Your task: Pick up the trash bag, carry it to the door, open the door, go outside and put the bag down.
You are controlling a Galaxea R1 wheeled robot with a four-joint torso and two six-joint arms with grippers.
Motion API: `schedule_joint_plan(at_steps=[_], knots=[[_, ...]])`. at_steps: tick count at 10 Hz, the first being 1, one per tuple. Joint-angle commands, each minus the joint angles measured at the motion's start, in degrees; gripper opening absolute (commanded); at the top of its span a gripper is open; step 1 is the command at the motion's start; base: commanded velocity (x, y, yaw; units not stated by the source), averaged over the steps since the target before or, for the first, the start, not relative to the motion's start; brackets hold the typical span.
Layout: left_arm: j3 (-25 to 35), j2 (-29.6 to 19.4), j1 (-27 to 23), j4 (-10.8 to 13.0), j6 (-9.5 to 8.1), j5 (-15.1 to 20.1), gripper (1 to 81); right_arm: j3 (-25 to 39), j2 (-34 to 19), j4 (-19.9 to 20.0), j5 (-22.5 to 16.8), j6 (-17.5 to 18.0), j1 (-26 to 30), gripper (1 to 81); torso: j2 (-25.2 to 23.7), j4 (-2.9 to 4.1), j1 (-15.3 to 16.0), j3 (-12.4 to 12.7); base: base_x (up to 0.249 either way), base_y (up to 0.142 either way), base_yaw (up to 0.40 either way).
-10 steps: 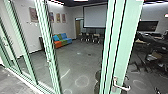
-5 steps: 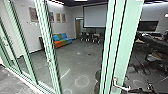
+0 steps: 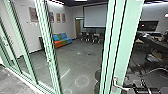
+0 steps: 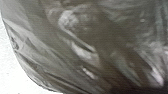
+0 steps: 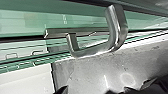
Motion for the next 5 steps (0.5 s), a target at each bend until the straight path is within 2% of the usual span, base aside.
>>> schedule_joint_plan(at_steps=[1,5], knots=[[0.0,-0.9,-3.7,-1.1,-0.06,3.5,1.0,-3.3,0.0,0.8,-3.1,3.4,8.2,81.1,0.0,0.0,0.0,0.0,0.0,0.0,0.0],[0.0,-0.8,-3.7,-1.3,-0.06,3.5,1.0,-7.8,2.5,0.8,-4.4,5.4,9.0,81.1,0.0,0.0,0.0,0.0,0.0,0.0,0.0]])
